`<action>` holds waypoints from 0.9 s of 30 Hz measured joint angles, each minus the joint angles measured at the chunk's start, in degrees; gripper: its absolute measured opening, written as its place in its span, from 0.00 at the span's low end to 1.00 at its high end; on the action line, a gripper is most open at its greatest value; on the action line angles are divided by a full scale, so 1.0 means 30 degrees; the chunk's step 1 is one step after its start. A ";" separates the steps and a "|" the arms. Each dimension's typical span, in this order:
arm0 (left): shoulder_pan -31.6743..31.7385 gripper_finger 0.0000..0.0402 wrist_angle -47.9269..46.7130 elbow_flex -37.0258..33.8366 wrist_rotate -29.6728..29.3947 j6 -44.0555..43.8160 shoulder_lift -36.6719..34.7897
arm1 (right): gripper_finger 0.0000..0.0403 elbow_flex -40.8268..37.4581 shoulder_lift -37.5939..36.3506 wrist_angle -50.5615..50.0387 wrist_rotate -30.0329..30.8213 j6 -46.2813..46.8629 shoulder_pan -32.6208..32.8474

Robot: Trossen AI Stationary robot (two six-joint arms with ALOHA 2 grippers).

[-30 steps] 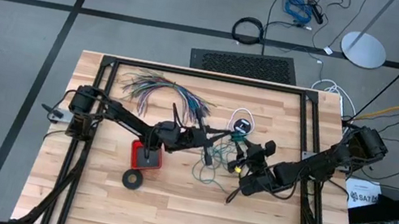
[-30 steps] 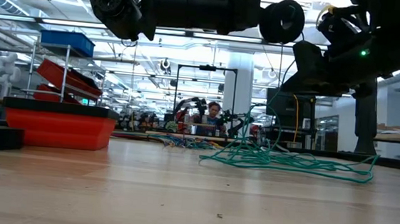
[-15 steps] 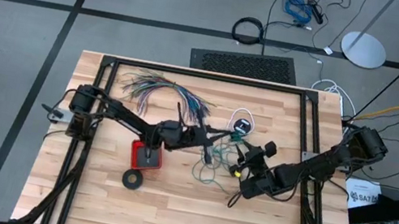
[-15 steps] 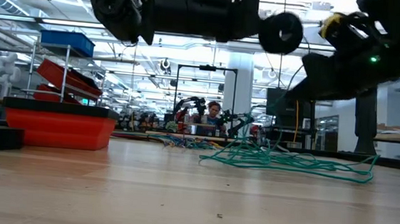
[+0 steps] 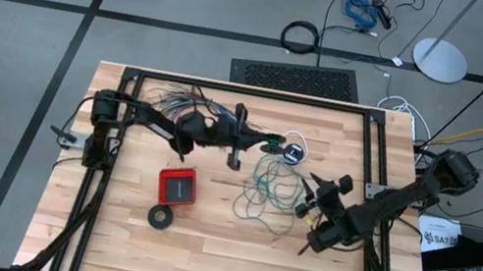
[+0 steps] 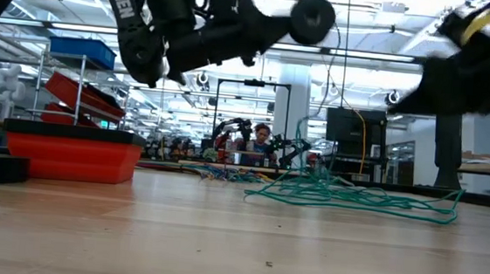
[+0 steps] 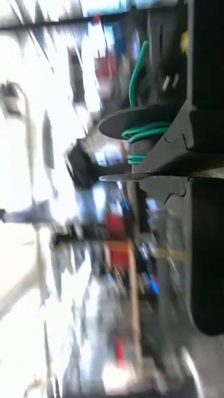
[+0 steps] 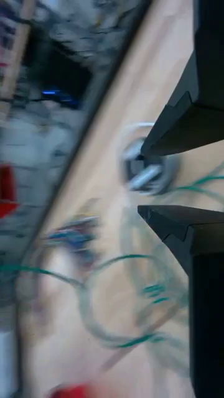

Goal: Coil cords
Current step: Coil the green wire onto the spool

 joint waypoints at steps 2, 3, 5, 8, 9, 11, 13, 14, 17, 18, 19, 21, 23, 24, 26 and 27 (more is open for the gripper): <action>0.0495 0.00 0.0460 0.0262 0.2449 -0.0644 0.0000 | 0.31 0.0000 -0.0970 0.0017 0.2305 -0.0575 0.0645; 0.0709 0.00 0.0579 0.0419 0.3549 -0.0890 0.0000 | 0.31 0.0000 -0.1490 0.0221 0.3384 -0.1161 0.0892; 0.1078 0.00 0.0535 0.0885 0.6217 -0.1476 0.0002 | 0.31 0.0007 -0.2619 0.0571 0.4561 -0.2551 0.1209; 0.1274 0.00 0.0594 0.1601 0.9366 -0.2201 0.0168 | 0.31 0.0007 -0.4086 0.1590 0.4724 -0.5123 0.1274; 0.1274 0.00 0.0551 0.1849 1.0373 -0.2385 0.0270 | 0.31 0.0007 -0.4449 0.2278 0.4606 -0.6146 0.1274; 0.1263 0.00 0.0531 0.2368 1.1958 -0.2691 0.0613 | 0.31 0.0007 -0.5007 0.4020 0.4145 -0.8620 0.1274; 0.1207 0.00 0.0553 0.2770 1.2495 -0.2729 0.1038 | 0.31 0.0007 -0.5259 0.6602 0.3318 -1.1720 0.1274; 0.1152 0.00 0.0547 0.3005 1.2783 -0.2732 0.1350 | 0.31 0.0007 -0.5287 0.8105 0.2782 -1.3491 0.1274; 0.1093 0.01 0.0483 0.3841 1.3487 -0.3435 0.2593 | 0.31 0.0007 -0.5094 1.3210 0.0213 -1.8865 0.1035; 0.1085 0.01 0.0516 0.4170 1.3483 -0.3704 0.3091 | 0.31 0.0007 -0.4926 1.4900 -0.0918 -2.0523 0.0902; 0.1085 0.01 0.0560 0.4436 1.3490 -0.4000 0.3557 | 0.31 0.0007 -0.4721 1.6494 -0.1874 -2.1860 0.0784; 0.1104 0.01 0.0589 0.5086 1.3477 -0.4856 0.4577 | 0.31 0.0014 -0.4238 1.8660 -0.2426 -2.3565 0.0667; 0.1038 0.02 0.0562 0.5551 1.3478 -0.5505 0.5342 | 0.31 0.0015 -0.3881 1.9160 -0.2040 -2.4004 0.0604; 0.0950 0.02 0.0596 0.5741 1.3478 -0.5651 0.5577 | 0.31 0.0015 -0.3775 1.9032 -0.1917 -2.3977 0.0604; 0.0743 0.02 0.0658 0.5952 1.3451 -0.5680 0.5824 | 0.31 0.0015 -0.3555 1.8911 -0.2399 -2.3764 0.0566; 0.0662 0.02 0.0660 0.6008 1.3410 -0.5667 0.5897 | 0.31 0.0015 -0.3425 1.8945 -0.2881 -2.3724 0.0493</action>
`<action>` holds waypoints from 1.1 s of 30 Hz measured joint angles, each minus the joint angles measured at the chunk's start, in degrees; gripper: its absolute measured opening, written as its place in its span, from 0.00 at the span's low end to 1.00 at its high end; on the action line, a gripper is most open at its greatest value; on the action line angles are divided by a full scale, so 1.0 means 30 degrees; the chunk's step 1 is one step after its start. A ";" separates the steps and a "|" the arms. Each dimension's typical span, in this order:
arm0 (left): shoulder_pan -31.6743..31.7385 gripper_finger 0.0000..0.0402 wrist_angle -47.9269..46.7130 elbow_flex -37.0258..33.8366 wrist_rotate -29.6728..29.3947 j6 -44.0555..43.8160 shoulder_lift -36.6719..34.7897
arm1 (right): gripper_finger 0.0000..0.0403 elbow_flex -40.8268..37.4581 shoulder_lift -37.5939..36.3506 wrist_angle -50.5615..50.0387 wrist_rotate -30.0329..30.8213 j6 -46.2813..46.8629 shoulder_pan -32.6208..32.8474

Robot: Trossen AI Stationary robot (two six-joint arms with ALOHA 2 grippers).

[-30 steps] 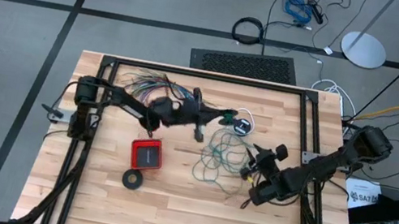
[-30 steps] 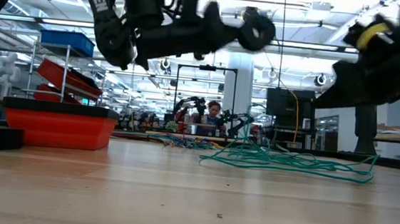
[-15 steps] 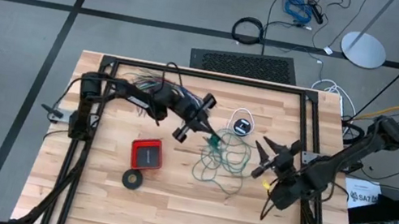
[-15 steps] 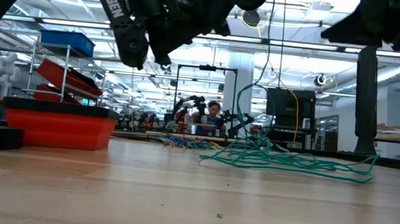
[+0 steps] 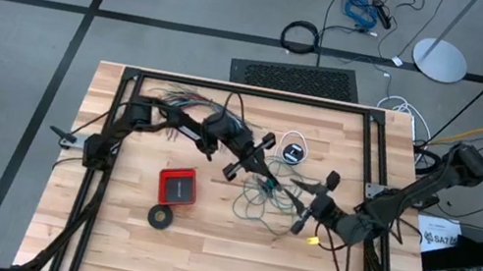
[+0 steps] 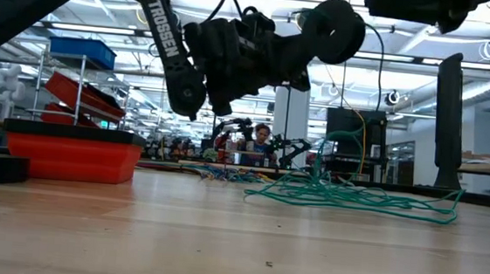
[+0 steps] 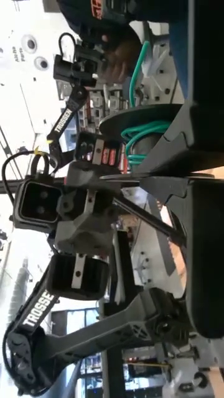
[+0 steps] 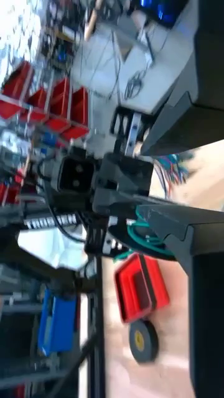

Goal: Coil cords
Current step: Coil the green wire onto the spool

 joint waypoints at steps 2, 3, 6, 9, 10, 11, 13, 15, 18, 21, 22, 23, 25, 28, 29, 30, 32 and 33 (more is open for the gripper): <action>-0.0143 0.02 -0.0008 0.0049 -0.0068 0.0184 0.0034 | 0.31 0.0000 0.0215 -0.0010 -0.0444 0.0200 -0.0071; -0.0193 0.02 0.0006 0.0072 -0.0131 0.0434 0.0034 | 0.31 0.0000 0.0271 -0.0011 -0.0392 0.0305 -0.0128; -0.0308 0.02 0.0033 0.0084 -0.0441 0.1041 0.0027 | 0.31 0.0000 0.0324 0.0103 -0.0437 0.0414 -0.0433; -0.0320 0.02 0.0035 0.0259 -0.0689 0.1117 0.0027 | 0.31 0.0000 0.0324 0.0776 -0.1522 0.0098 -0.0837; -0.0314 0.02 0.0043 0.0307 -0.0696 0.1116 0.0019 | 0.31 0.0000 0.0324 0.0876 -0.1751 0.0072 -0.0975; -0.0313 0.02 0.0037 0.0340 -0.0707 0.1145 0.0019 | 0.31 0.0000 0.0324 0.0892 -0.1816 0.0156 -0.1084; -0.0313 0.02 0.0014 0.0473 -0.0703 0.1182 0.0019 | 0.31 0.0000 0.0324 0.0859 -0.1859 0.0292 -0.1309; -0.0313 0.02 0.0026 0.0680 -0.0683 0.1178 0.0019 | 0.31 0.0000 0.0324 0.0823 -0.1856 0.0334 -0.1451; -0.0313 0.02 0.0014 0.0862 -0.0435 0.1117 0.0019 | 0.27 0.0000 0.0324 0.0859 -0.1903 0.0321 -0.1628; -0.0309 0.02 0.0010 0.0885 -0.0408 0.1139 0.0019 | 0.17 0.0000 0.0324 0.0852 -0.2727 0.0243 -0.1885; -0.0300 0.02 -0.0001 0.0888 -0.0377 0.1139 0.0019 | 0.13 0.0000 0.0324 0.0859 -0.3036 0.0229 -0.1981; -0.0291 0.02 0.0001 0.0893 -0.0353 0.1146 0.0019 | 0.08 0.0000 0.0324 0.0886 -0.3319 0.0159 -0.2063; -0.0284 0.02 0.0057 0.0893 -0.0230 0.1168 0.0019 | 0.02 0.0000 0.0316 0.1121 -0.3371 -0.0190 -0.2133; -0.0246 0.02 0.0091 0.0907 -0.0267 0.1153 -0.0002 | 0.04 0.0000 0.0321 0.1564 -0.3247 -0.0716 -0.2133; -0.0240 0.02 0.0086 0.0917 -0.0304 0.1158 -0.0002 | 0.06 0.0000 0.0324 0.1685 -0.3229 -0.0839 -0.2138; -0.0244 0.02 0.0079 0.0926 -0.0345 0.1157 -0.0002 | 0.07 -0.0002 0.0324 0.1805 -0.3230 -0.0953 -0.2148; -0.0262 0.02 0.0045 0.0936 -0.0370 0.1153 -0.0002 | 0.07 0.0000 0.0324 0.1850 -0.3276 -0.1038 -0.2218; -0.0261 0.02 -0.0002 0.0936 -0.0383 0.1153 -0.0002 | 0.06 0.0000 0.0324 0.1779 -0.3304 -0.1013 -0.2280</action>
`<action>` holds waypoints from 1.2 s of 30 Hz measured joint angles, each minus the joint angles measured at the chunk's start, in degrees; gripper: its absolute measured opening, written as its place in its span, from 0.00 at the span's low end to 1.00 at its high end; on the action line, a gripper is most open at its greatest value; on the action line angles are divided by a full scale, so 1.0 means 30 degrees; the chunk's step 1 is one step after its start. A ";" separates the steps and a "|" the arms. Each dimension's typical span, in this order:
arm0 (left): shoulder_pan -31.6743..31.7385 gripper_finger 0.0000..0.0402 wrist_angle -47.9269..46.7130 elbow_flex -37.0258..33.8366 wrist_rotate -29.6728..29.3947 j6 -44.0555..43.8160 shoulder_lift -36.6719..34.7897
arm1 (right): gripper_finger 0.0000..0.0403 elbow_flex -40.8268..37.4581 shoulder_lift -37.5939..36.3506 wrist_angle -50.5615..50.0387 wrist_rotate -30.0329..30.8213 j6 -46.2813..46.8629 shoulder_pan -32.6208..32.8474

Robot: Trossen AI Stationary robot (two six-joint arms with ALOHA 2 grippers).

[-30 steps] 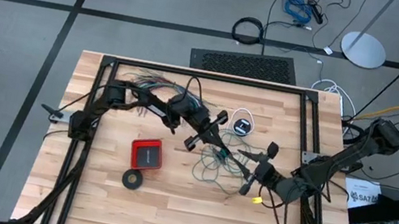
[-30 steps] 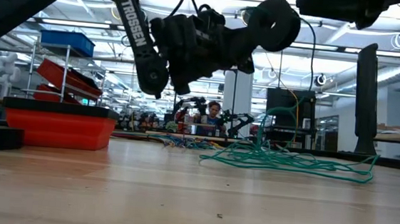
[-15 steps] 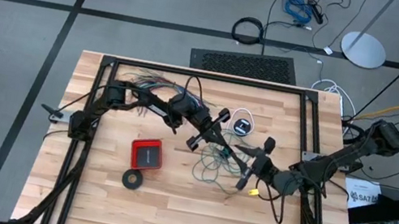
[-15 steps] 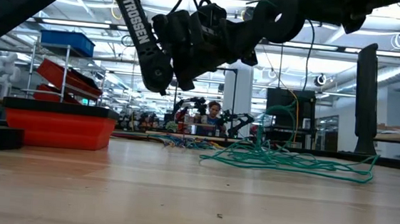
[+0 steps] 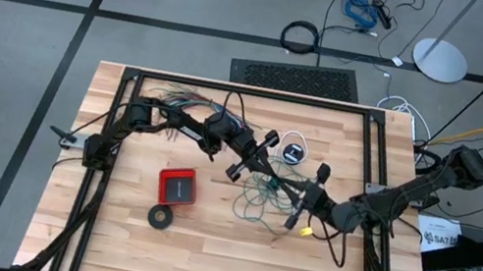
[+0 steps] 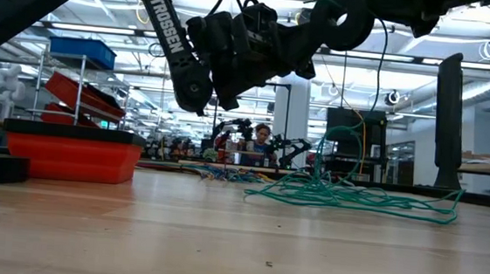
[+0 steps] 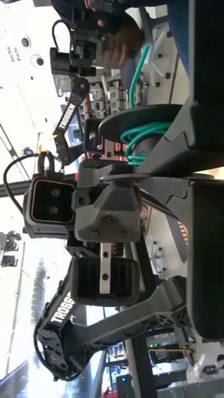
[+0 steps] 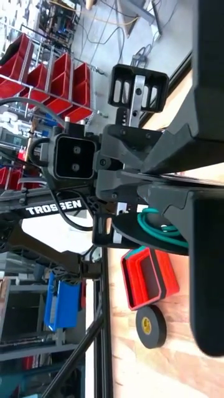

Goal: Coil cords
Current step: Coil the green wire onto the spool

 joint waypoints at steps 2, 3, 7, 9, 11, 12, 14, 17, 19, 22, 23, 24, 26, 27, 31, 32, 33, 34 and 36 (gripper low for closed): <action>0.0020 0.02 -0.0021 0.0000 0.0007 0.0007 0.0000 | 0.02 -0.0007 -0.0001 -0.0178 0.0088 0.0095 -0.0116; 0.0033 0.02 -0.0021 0.0000 0.0003 0.0015 0.0000 | 0.01 -0.0004 -0.0007 -0.0212 0.0147 0.0101 -0.0130; 0.0094 0.02 -0.0024 -0.0007 -0.0481 -0.0110 0.0000 | 0.01 0.0000 -0.0022 -0.0220 0.0326 -0.0040 -0.0223; 0.0163 0.02 -0.0138 -0.0020 -0.0834 -0.0122 0.0000 | 0.00 0.0000 -0.0022 -0.0232 0.0630 -0.0176 -0.0247; 0.0333 0.04 -0.0178 -0.0029 -0.1153 -0.0129 0.0000 | 0.00 0.0000 -0.0022 -0.0230 0.0987 -0.0449 -0.0247; 0.0439 0.06 -0.0189 -0.0029 -0.1279 -0.0154 0.0000 | 0.00 0.0000 -0.0022 -0.0173 0.1111 -0.0640 -0.0243; 0.0735 0.11 -0.0218 -0.0029 -0.1582 -0.0389 0.0000 | 0.00 0.0000 -0.0032 -0.0033 0.1337 -0.1011 -0.0250; 0.1357 0.23 -0.0141 -0.0029 -0.1688 -0.1163 -0.0007 | 0.00 -0.0007 -0.0058 0.0728 0.1465 -0.1897 -0.0254; 0.1963 0.32 -0.0188 -0.0029 -0.1637 -0.1604 -0.0015 | 0.00 -0.0007 -0.0066 0.1306 0.1479 -0.2580 -0.0254; 0.3186 0.45 -0.0473 -0.0015 -0.2018 -0.2617 -0.0015 | 0.00 0.0001 -0.0073 0.1787 0.0656 -0.3083 -0.0131; 0.3589 0.49 -0.0417 -0.0016 -0.1919 -0.3111 -0.0015 | 0.00 0.0000 -0.0112 0.1909 0.0674 -0.3242 -0.0144; 0.3896 0.53 -0.0383 -0.0015 -0.1628 -0.3624 -0.0015 | 0.00 0.0000 -0.0158 0.1962 0.0779 -0.3327 -0.0185; 0.4406 0.58 -0.0897 -0.0017 -0.0777 -0.4471 -0.0015 | 0.00 0.0000 -0.0262 0.2045 0.1006 -0.3646 -0.0220; 0.4619 0.60 -0.1351 -0.0022 -0.0337 -0.4649 -0.0015 | 0.00 0.0000 -0.0318 0.2115 0.1032 -0.3853 -0.0201; 0.4819 0.62 -0.3474 -0.0022 0.1262 -0.4615 -0.0015 | 0.00 0.0000 -0.0671 0.2362 0.1103 -0.4534 -0.0202; 0.4653 0.62 -0.3981 -0.0022 0.1612 -0.4471 -0.0015 | 0.00 0.0000 -0.0785 0.2411 0.1216 -0.4794 -0.0237; 0.4449 0.62 -0.4499 -0.0040 0.1885 -0.4125 -0.0015 | 0.00 0.0000 -0.0883 0.2502 0.1421 -0.5063 -0.0247; 0.4235 0.62 -0.4957 -0.0112 0.2021 -0.3709 -0.0015 | 0.00 0.0000 -0.0998 0.2600 0.1692 -0.5377 -0.0247; 0.3722 0.62 -0.5143 -0.0330 0.2206 -0.3506 0.0002 | 0.00 0.0000 -0.1298 0.2547 0.2056 -0.5914 -0.0231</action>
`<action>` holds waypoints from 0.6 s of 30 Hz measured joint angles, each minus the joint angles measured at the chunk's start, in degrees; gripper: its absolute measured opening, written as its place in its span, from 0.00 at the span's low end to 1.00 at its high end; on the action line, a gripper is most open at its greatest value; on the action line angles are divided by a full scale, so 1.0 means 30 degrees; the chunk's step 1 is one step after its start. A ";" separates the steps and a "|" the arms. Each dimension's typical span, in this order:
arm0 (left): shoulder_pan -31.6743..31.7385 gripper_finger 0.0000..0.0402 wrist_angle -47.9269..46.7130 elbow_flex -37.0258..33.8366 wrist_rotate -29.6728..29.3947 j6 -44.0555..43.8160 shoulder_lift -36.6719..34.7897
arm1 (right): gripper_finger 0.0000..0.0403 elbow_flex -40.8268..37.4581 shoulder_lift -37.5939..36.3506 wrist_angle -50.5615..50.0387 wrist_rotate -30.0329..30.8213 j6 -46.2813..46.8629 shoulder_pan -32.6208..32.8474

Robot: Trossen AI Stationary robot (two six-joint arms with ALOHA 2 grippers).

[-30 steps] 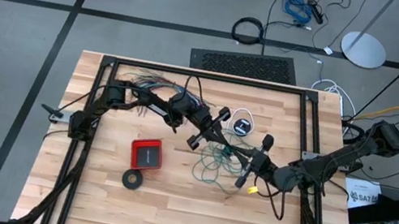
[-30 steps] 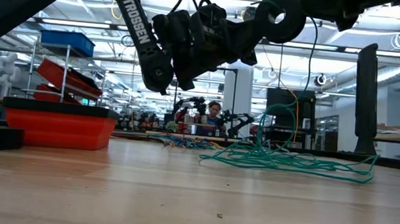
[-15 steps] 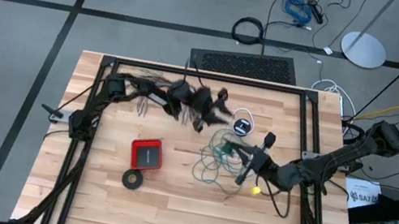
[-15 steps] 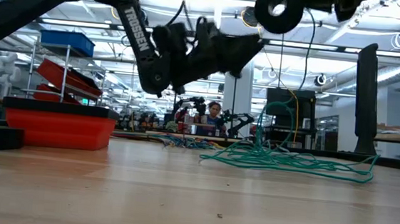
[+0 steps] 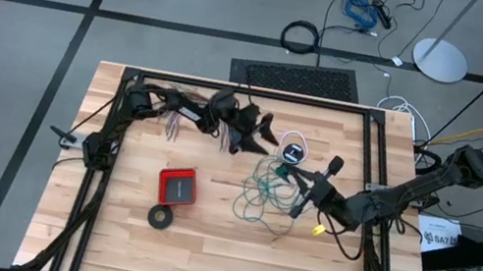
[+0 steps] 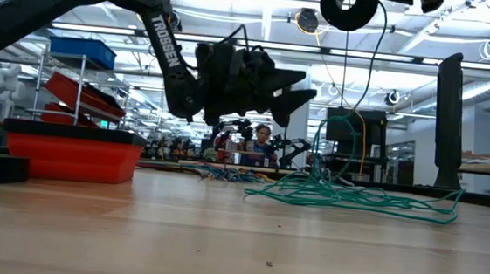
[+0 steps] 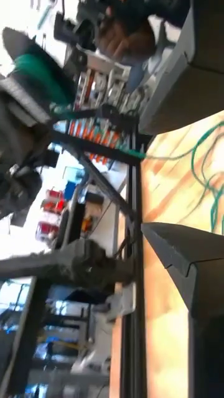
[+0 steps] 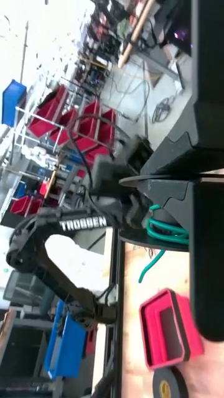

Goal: Coil cords
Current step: Coil the green wire onto the spool

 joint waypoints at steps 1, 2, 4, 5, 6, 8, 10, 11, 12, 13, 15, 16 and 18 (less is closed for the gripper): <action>-0.0296 0.62 0.0161 -0.0044 -0.0005 -0.0029 0.0005 | 0.00 0.0000 -0.0172 -0.0130 0.0040 -0.0148 -0.0011; -0.0605 0.61 0.0562 -0.0084 -0.0005 -0.0127 0.0005 | 0.00 0.0000 -0.0285 -0.0209 0.0090 -0.0288 -0.0020; -0.1326 0.59 0.0914 -0.0086 -0.0008 -0.0163 -0.0016 | 0.00 0.0000 -0.0466 -0.0270 0.0256 -0.0617 -0.0052; -0.1694 0.58 0.1026 -0.0091 0.0002 -0.0175 -0.0009 | 0.00 0.0000 -0.0533 -0.0275 0.0384 -0.0776 -0.0056; -0.2044 0.58 0.1017 -0.0093 0.0009 -0.0166 -0.0009 | 0.00 0.0000 -0.0605 -0.0282 0.0421 -0.0932 -0.0096; -0.2629 0.57 0.1009 -0.0098 0.0038 -0.0173 -0.0009 | 0.00 0.0000 -0.0722 -0.0292 0.0470 -0.1040 -0.0096; -0.3168 0.57 0.0648 -0.0093 0.0007 -0.0133 -0.0009 | 0.00 0.0000 -0.0784 -0.0348 0.0490 -0.1121 -0.0096; -0.3436 0.57 0.0231 -0.0093 -0.0085 0.0058 -0.0009 | 0.00 0.0000 -0.0791 -0.0348 0.0492 -0.1195 -0.0096; -0.3720 0.57 -0.0192 -0.0100 -0.0189 0.0357 -0.0009 | 0.00 0.0000 -0.0813 -0.0353 0.0487 -0.1298 -0.0096; -0.3967 0.57 -0.0598 -0.0099 -0.0305 0.0637 -0.0009 | 0.00 0.0000 -0.0832 -0.0355 0.0487 -0.1375 -0.0096; -0.4358 0.57 -0.1059 -0.0100 -0.0714 0.1080 -0.0009 | 0.00 0.0000 -0.0857 -0.0331 0.0489 -0.1406 -0.0122; -0.4484 0.57 -0.1305 -0.0100 -0.1174 0.1420 -0.0009 | 0.00 0.0000 -0.0858 -0.0326 0.0479 -0.1409 -0.0132; -0.4630 0.57 -0.1942 -0.0100 -0.2627 0.1980 -0.0009 | 0.00 0.0000 -0.0851 -0.0333 0.0430 -0.1423 -0.0140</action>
